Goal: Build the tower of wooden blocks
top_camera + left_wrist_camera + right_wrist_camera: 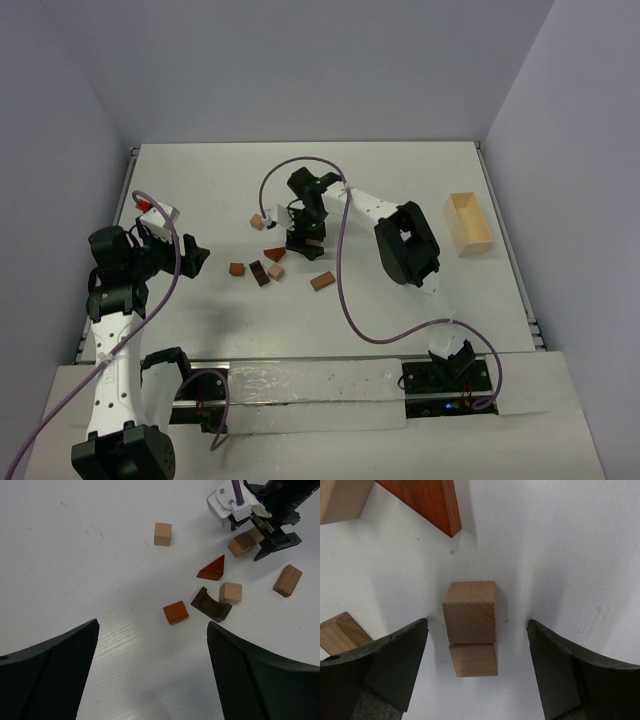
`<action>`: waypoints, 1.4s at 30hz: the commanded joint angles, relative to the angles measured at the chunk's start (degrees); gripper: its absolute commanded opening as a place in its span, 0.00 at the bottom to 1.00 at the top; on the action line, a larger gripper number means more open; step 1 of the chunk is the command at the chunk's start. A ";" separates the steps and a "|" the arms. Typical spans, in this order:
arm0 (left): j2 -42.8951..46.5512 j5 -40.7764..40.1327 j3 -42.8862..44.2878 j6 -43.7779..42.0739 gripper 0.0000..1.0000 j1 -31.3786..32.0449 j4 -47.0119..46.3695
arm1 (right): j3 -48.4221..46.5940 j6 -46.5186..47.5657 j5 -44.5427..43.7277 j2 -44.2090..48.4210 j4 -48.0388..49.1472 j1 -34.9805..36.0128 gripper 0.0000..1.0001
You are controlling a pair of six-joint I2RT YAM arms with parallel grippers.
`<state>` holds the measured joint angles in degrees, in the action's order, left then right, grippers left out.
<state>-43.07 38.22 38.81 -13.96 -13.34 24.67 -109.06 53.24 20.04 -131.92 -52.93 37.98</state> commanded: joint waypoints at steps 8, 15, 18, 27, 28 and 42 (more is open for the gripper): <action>0.71 0.87 -0.05 0.16 0.95 -0.46 -2.10 | -1.65 -1.73 0.04 2.56 0.57 0.17 1.00; 0.80 0.81 -0.05 0.13 0.96 -0.43 -2.11 | -5.36 -1.61 0.26 8.60 -2.41 -0.59 1.00; 0.89 1.07 0.06 -0.21 0.97 -0.44 -1.71 | -8.66 -2.03 1.63 12.25 -5.53 -0.82 1.00; -0.58 2.20 1.03 -3.16 0.97 -0.38 -0.28 | -5.62 -7.90 7.02 30.30 -5.45 -2.43 1.00; -1.13 2.39 1.53 -3.92 0.96 -0.37 0.07 | -3.50 -9.10 7.63 32.63 -4.87 -2.95 1.00; -13.66 -7.14 10.01 -8.12 0.92 13.16 3.11 | 33.22 -19.91 11.07 56.44 12.68 -16.30 1.00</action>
<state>-53.38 35.69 44.57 -20.71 -5.89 27.69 -83.22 37.02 30.52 -80.44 -47.18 22.44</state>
